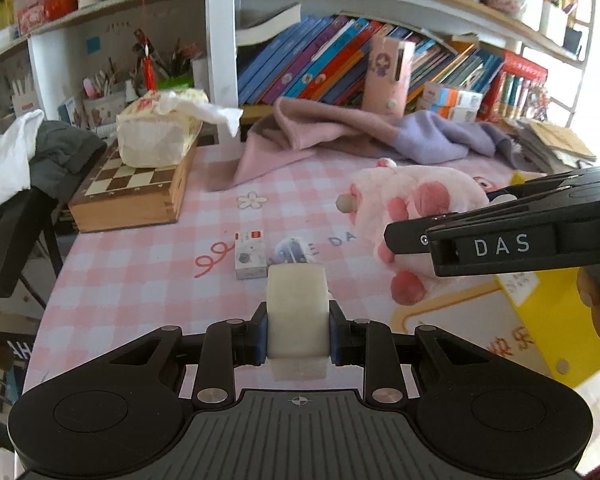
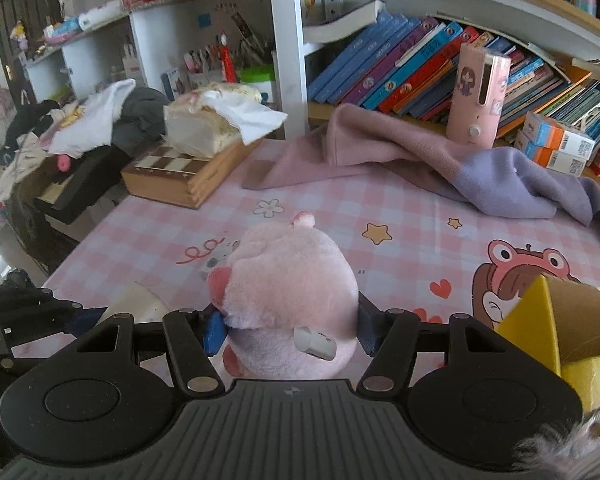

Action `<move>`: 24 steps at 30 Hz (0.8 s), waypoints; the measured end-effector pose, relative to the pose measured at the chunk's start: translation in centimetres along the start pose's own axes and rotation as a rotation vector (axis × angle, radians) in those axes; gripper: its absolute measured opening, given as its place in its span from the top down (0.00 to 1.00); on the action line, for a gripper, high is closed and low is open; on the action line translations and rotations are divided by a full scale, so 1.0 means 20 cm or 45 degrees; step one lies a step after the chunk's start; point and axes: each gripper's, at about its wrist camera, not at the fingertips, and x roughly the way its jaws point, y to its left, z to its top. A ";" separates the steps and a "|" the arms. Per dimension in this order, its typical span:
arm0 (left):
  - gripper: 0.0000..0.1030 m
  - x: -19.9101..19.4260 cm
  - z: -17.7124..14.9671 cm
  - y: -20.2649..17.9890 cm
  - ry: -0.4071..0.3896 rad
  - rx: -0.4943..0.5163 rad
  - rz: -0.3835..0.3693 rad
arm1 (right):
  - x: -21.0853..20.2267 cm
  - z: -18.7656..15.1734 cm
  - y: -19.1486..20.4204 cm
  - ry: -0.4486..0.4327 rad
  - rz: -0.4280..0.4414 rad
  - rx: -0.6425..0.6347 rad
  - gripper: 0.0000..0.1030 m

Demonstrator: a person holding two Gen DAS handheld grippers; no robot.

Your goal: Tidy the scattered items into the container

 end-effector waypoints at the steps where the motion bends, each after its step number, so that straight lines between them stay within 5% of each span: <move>1: 0.75 -0.03 -0.01 0.00 -0.006 -0.002 -0.006 | -0.03 -0.01 0.01 -0.005 0.003 0.000 0.43; 24: 0.75 -0.68 -0.38 -0.14 -0.055 0.043 -0.150 | -0.71 -0.48 0.15 -0.040 0.014 -0.054 0.43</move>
